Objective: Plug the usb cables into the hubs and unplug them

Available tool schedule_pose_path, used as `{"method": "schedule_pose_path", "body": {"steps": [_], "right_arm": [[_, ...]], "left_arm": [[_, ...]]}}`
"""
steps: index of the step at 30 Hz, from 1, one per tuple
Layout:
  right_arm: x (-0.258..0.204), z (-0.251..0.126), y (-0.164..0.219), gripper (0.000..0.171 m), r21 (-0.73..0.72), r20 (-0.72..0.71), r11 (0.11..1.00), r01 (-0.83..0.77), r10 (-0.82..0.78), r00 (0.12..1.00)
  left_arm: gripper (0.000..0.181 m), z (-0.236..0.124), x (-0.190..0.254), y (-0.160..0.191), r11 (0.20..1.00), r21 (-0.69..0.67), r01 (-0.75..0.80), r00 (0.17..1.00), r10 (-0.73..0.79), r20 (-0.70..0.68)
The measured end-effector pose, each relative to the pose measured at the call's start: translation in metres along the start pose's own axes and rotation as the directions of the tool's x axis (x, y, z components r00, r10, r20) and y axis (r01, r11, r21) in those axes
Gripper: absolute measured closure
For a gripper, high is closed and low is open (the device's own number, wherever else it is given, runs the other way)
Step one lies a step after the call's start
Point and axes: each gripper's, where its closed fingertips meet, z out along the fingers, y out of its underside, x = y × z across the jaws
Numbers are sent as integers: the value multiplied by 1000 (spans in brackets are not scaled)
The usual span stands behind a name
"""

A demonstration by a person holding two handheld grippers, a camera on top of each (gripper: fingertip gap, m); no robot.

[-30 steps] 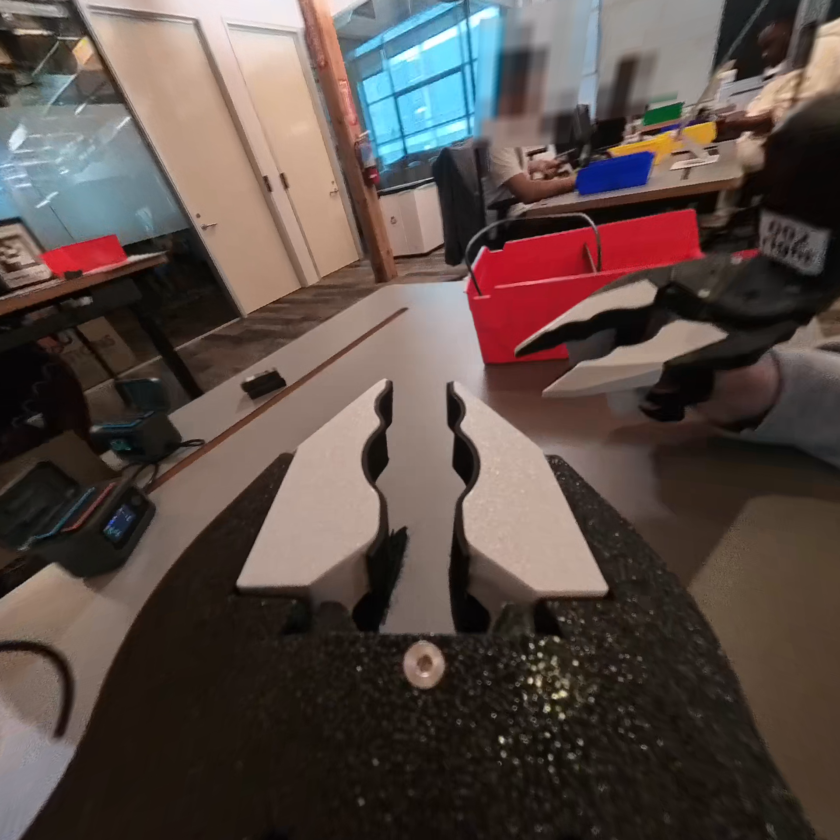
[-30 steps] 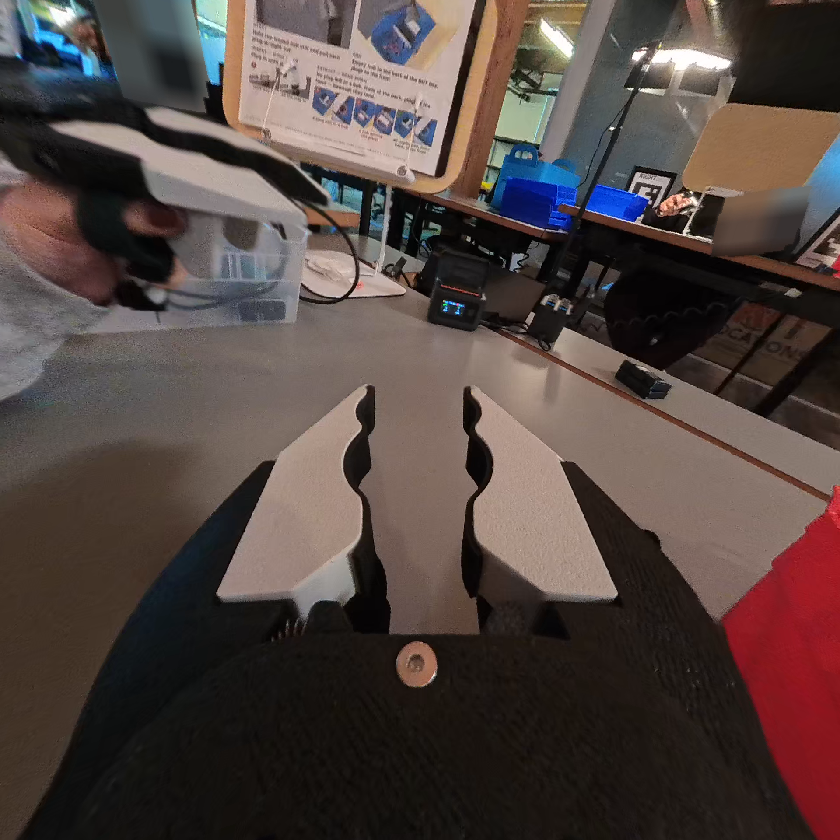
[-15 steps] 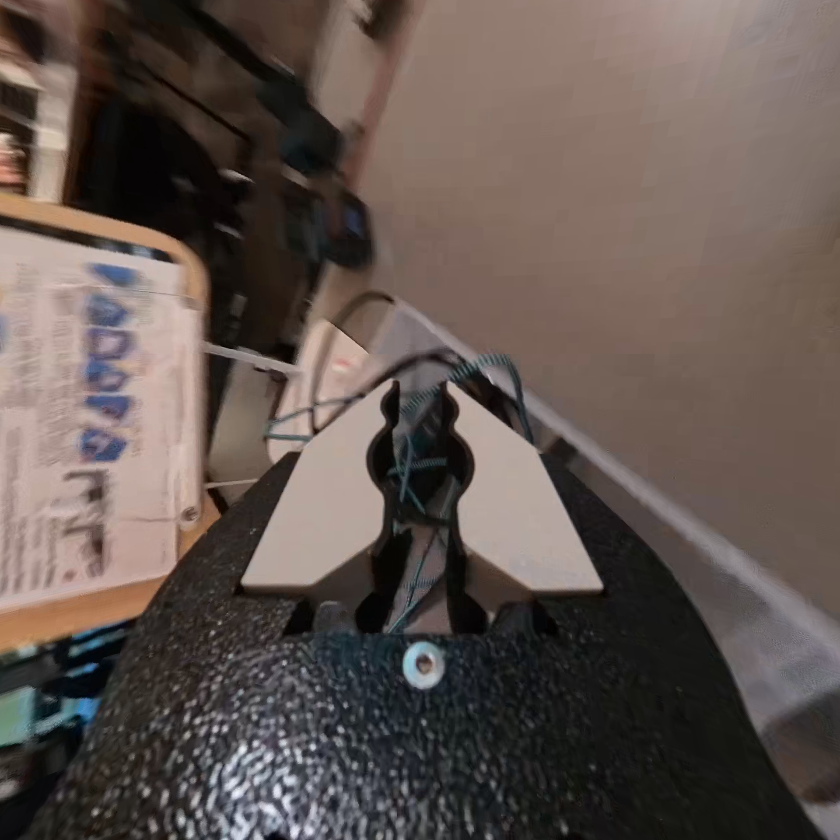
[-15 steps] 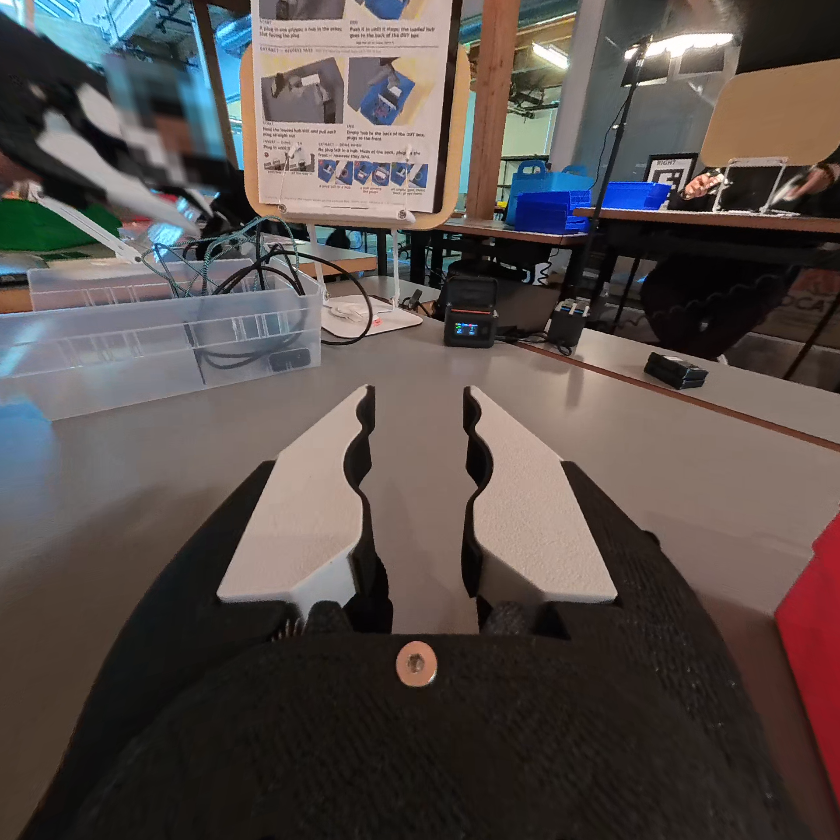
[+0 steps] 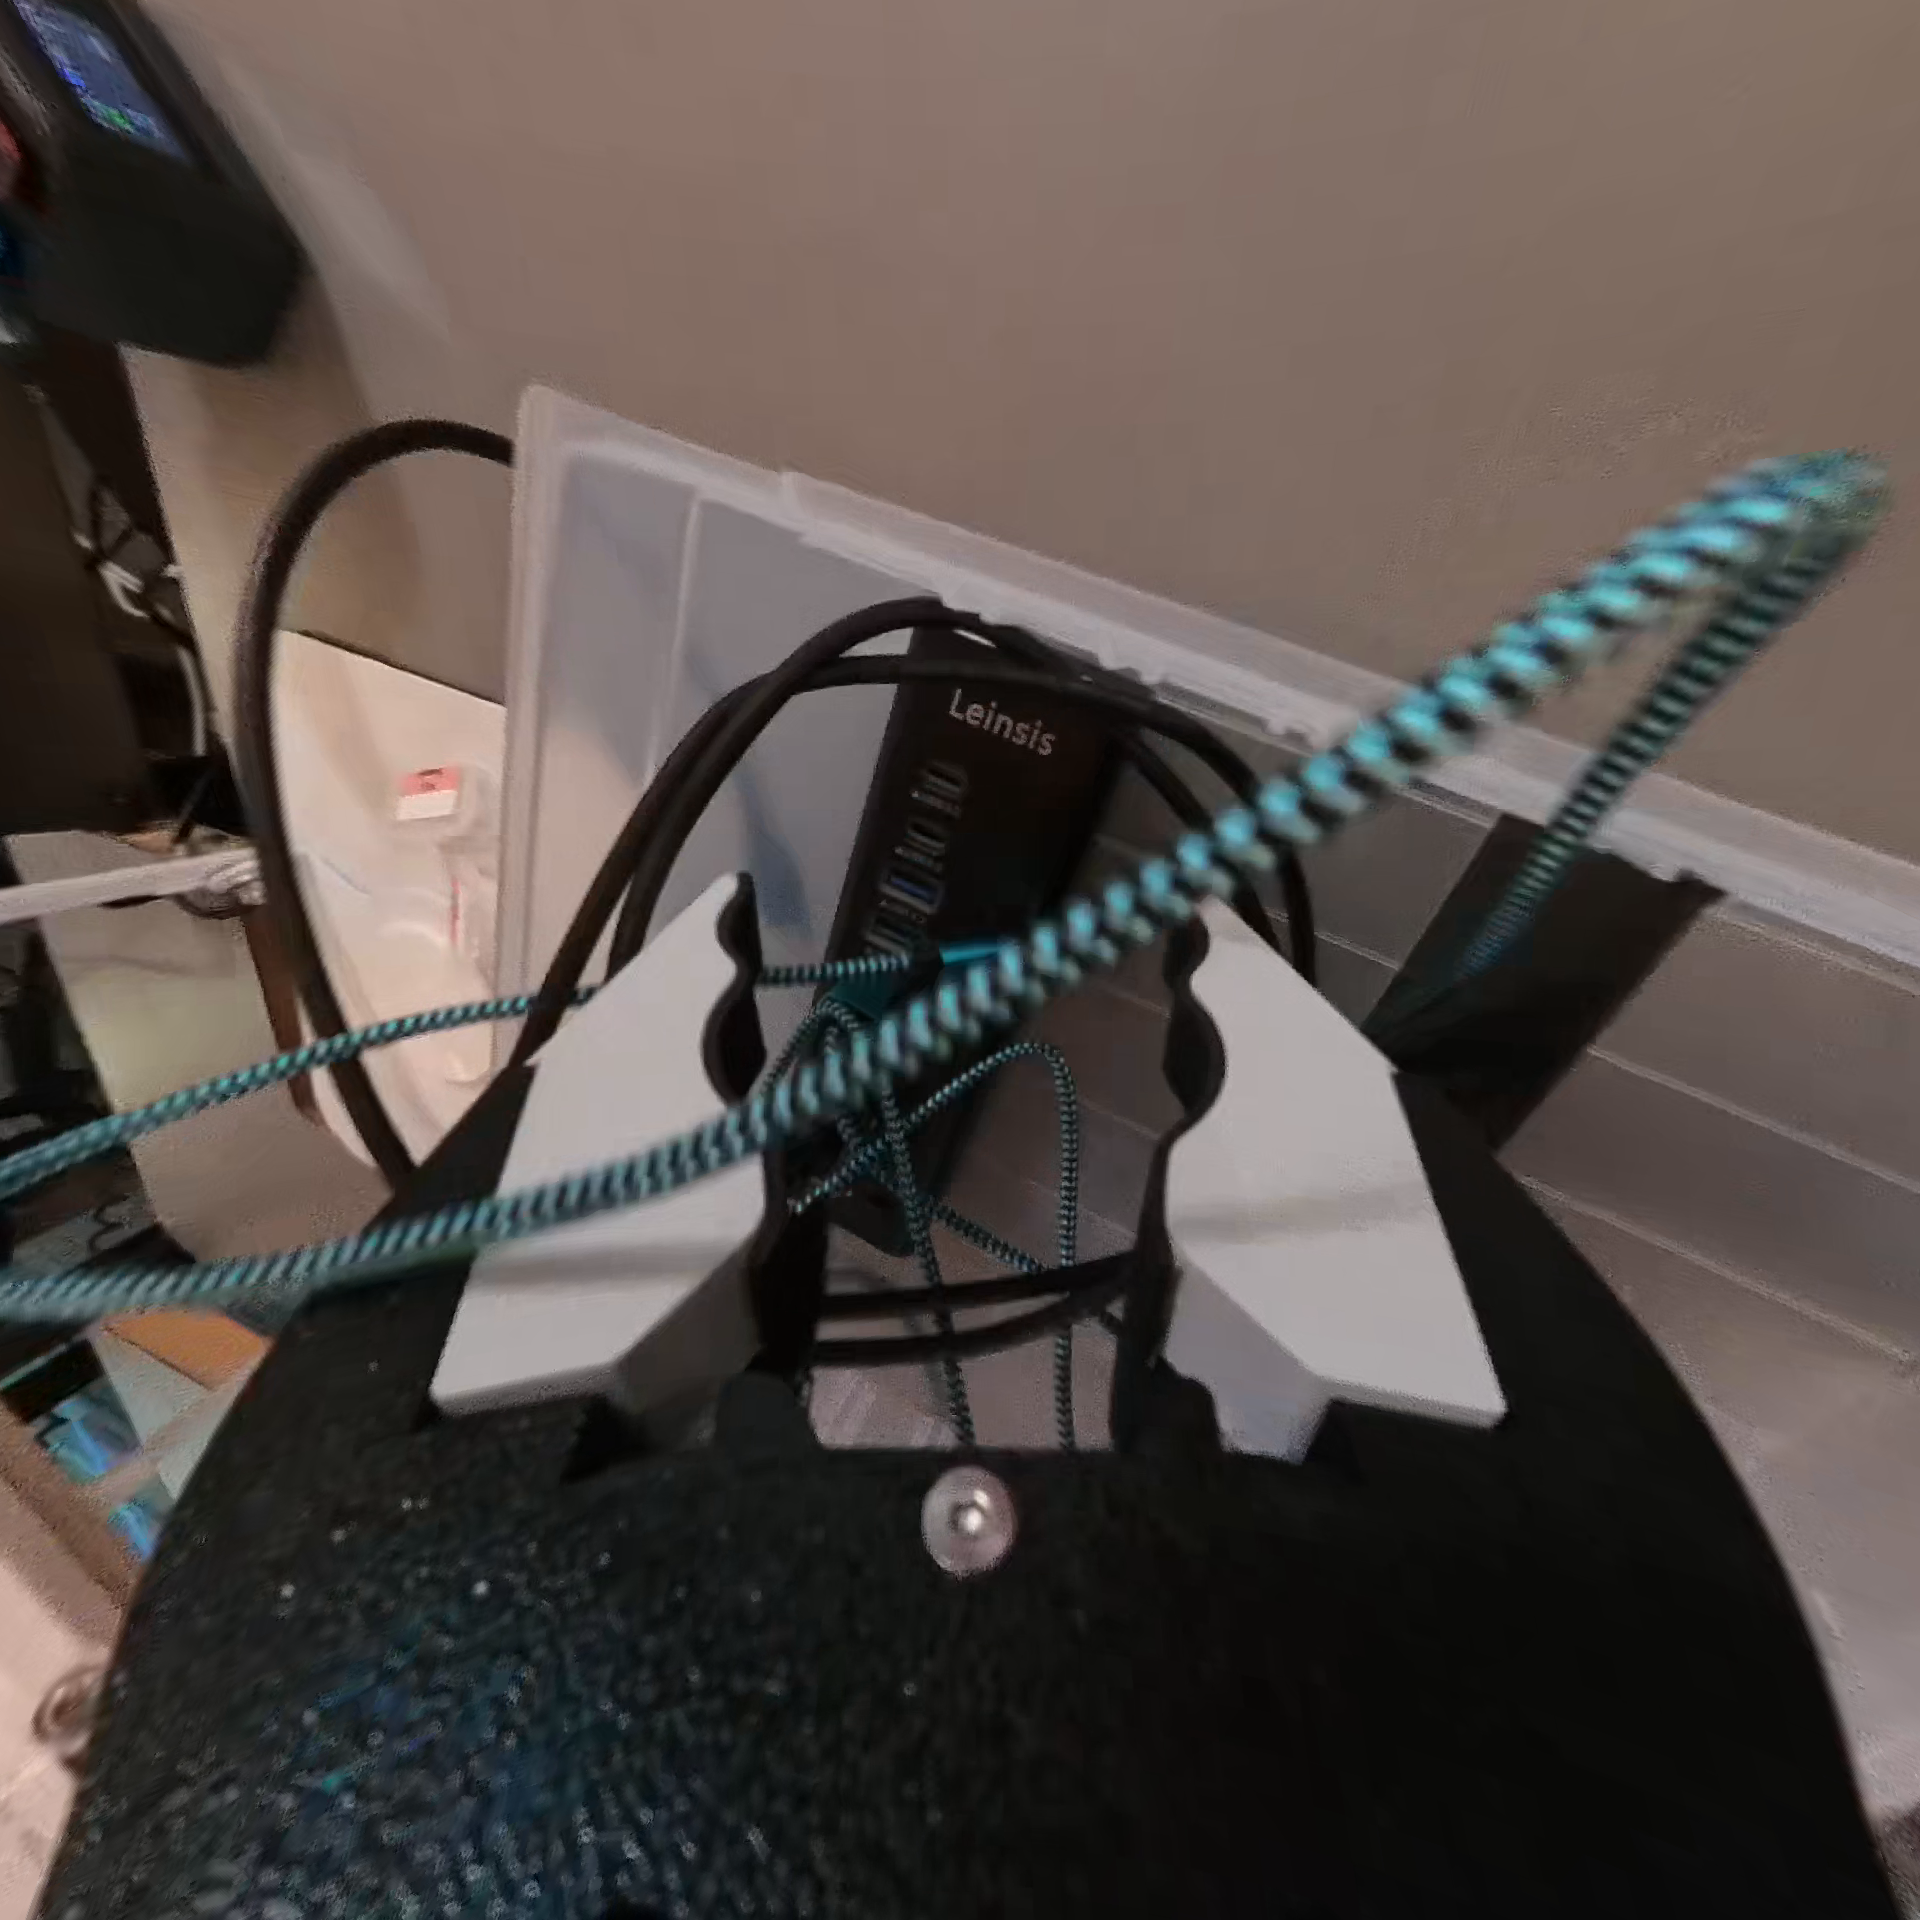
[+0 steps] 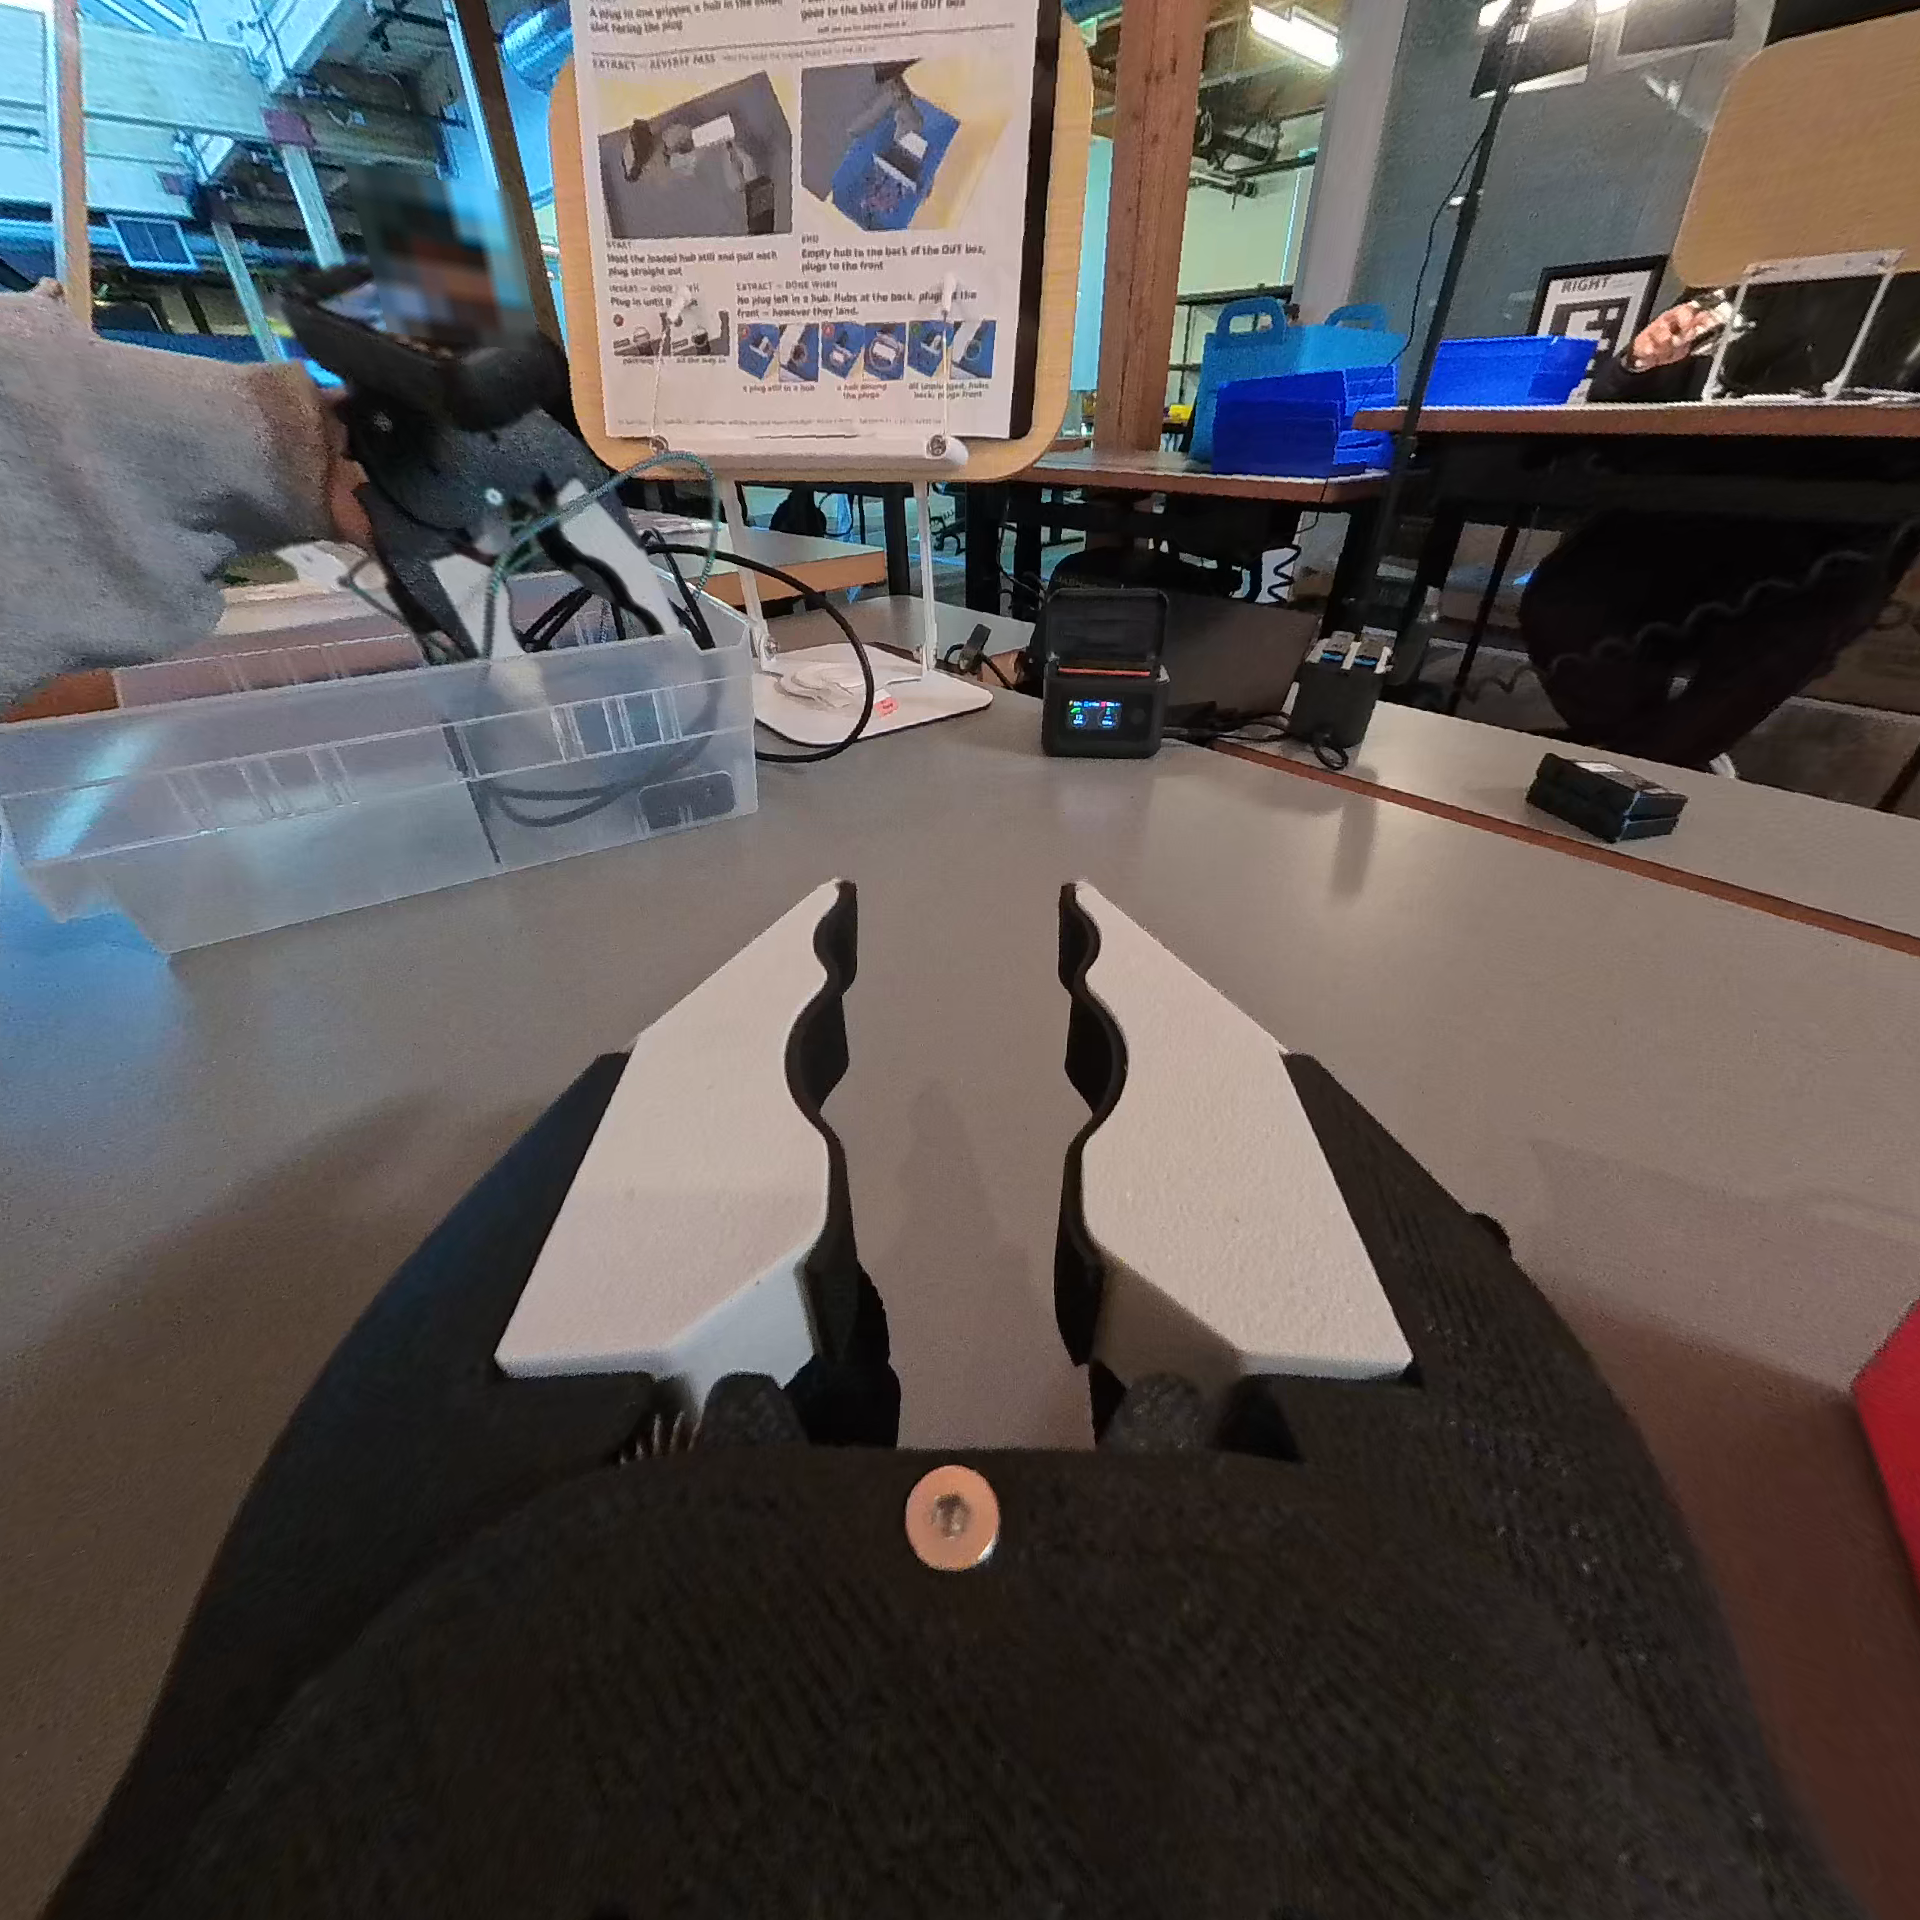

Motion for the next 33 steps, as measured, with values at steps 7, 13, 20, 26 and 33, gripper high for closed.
{"method": "schedule_pose_path", "body": {"steps": [7, 13, 20, 26, 33], "right_arm": [[-1, 4, 8, 134, -39, 3, 999, 6, -6, 1000], [-2, 6, 13, 134, -64, 5, 998, 10, -9, 1000], [-4, 8, 17, 134, -82, 15, 997, 2, -1, 1000], [-5, 10, 20, 134, -97, 26, 995, -6, 9, 1000], [-9, 11, 21, 133, -105, 39, 994, -2, 6, 999]], "left_arm": [[121, 25, -2, 12, 988, -135, -73, 990, 55, -132], [128, 25, -3, 11, 975, -141, -170, 978, 148, -150], [119, 38, 3, 16, 949, -193, -249, 958, 212, -194], [115, 45, -1, 13, 951, -195, -240, 958, 200, -203], [117, 45, -2, 13, 954, -195, -227, 961, 188, -201]]}}
